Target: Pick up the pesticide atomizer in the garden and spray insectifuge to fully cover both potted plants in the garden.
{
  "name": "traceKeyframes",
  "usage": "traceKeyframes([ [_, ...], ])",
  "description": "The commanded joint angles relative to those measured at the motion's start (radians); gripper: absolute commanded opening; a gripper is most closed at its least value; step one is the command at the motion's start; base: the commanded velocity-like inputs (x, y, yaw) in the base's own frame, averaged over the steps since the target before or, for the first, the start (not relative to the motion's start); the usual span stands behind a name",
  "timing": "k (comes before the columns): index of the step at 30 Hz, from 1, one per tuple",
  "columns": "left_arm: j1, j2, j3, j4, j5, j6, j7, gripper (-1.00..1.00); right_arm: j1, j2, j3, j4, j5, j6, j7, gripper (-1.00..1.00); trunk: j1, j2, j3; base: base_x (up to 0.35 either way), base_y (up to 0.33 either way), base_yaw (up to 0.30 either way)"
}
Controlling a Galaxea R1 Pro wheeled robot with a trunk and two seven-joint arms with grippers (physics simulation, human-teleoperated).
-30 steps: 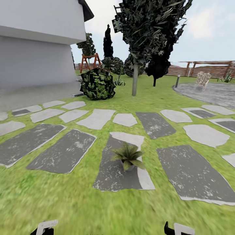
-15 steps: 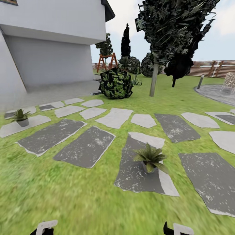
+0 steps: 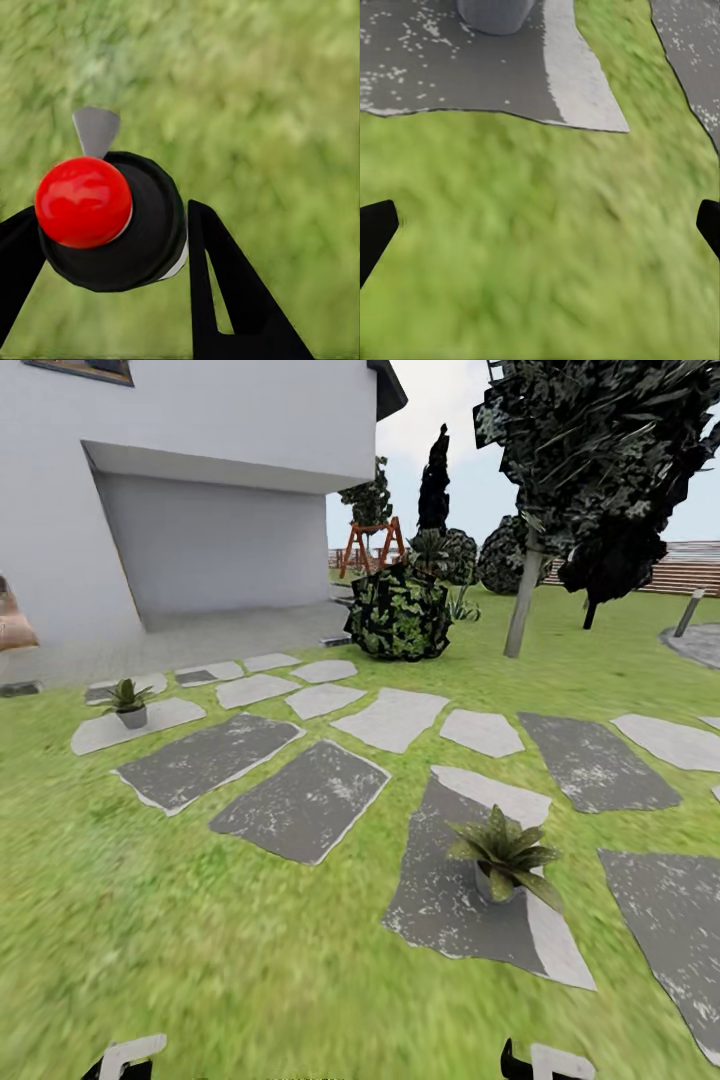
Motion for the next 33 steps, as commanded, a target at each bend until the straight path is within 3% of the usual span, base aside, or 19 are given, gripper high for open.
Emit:
traceKeyframes([
  [1, -0.001, -0.007, 0.003, 0.001, -0.001, -0.004, 0.002, -1.0, 0.0, 0.0, 0.009, 0.0, -0.01, -0.004, -0.002, 1.0, 0.0, 0.0, -0.002, 0.0, 0.0, 0.276],
  [8, -0.001, -0.017, 0.002, 0.001, -0.001, -0.007, 0.002, -1.0, 0.0, 0.0, 0.009, 0.0, -0.01, -0.004, -0.002, 1.0, 0.0, 0.0, -0.006, -0.019, 0.08, 0.275],
  [24, -0.001, -0.018, 0.002, 0.003, 0.001, -0.008, 0.002, -1.0, 0.0, 0.0, 0.009, 0.001, -0.01, -0.004, -0.002, 1.0, 0.0, 0.0, -0.017, -0.014, 0.298, 0.275],
  [33, -0.001, -0.018, 0.002, 0.004, 0.003, -0.008, 0.002, -1.0, 0.0, 0.0, 0.009, 0.002, -0.009, -0.004, -0.001, 1.0, 0.0, 0.0, -0.023, 0.12, 0.305, 0.275],
])
